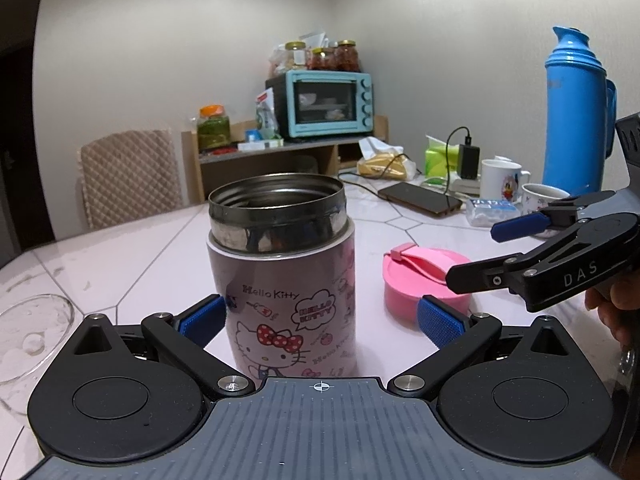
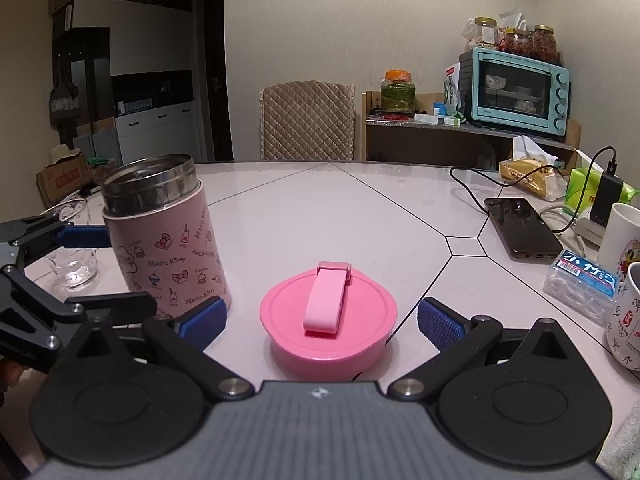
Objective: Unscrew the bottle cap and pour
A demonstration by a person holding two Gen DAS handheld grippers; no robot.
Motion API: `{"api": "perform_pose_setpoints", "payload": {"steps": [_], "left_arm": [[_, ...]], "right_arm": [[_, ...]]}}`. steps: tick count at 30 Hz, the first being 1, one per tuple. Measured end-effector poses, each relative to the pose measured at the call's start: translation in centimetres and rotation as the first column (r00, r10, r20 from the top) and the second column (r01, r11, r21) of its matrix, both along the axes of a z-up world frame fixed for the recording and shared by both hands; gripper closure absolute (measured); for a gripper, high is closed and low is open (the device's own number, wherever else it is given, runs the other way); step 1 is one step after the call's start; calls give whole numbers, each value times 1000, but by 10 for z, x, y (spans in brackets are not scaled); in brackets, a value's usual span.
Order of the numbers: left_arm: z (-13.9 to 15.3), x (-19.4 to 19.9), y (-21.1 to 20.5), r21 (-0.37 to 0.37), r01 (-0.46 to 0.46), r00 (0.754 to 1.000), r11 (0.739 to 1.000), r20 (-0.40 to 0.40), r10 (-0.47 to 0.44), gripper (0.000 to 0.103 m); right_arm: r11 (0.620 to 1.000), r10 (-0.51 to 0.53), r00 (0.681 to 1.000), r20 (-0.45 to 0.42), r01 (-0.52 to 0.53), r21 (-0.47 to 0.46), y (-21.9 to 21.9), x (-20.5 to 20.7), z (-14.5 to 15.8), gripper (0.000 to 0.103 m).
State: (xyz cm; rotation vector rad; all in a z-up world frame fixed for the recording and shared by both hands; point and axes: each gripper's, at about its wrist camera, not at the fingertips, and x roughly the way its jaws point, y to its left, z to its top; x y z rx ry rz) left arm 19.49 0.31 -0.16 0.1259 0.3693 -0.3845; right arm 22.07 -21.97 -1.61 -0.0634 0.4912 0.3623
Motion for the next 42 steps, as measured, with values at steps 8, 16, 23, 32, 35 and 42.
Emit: {"api": "perform_pose_setpoints", "payload": {"steps": [8, 16, 23, 32, 35, 42], "left_arm": [[4, -14, -4, -7, -30, 999, 1000, 16, 30, 0], [9, -29, -7, -16, -62, 997, 998, 34, 63, 0], [12, -45, -11, -22, -92, 995, 996, 38, 93, 0], [13, -68, -14, -26, -111, 993, 993, 40, 112, 0], [13, -75, -14, -28, -115, 992, 993, 40, 116, 0], [12, -88, -14, -41, -125, 991, 991, 32, 126, 0]], "right_arm": [[1000, -4, 1000, 21, 4, 14, -5, -10, 6, 0], [1000, 1, 999, 47, -2, 31, -7, -28, 13, 0], [999, -3, 997, 73, -1, 44, -11, -47, 17, 0], [999, -22, 995, 97, 17, 48, -16, -75, 19, 0], [998, -33, 994, 106, 27, 52, -19, -81, 21, 0], [998, -42, 992, 117, 36, 58, -19, -96, 19, 0]]}}
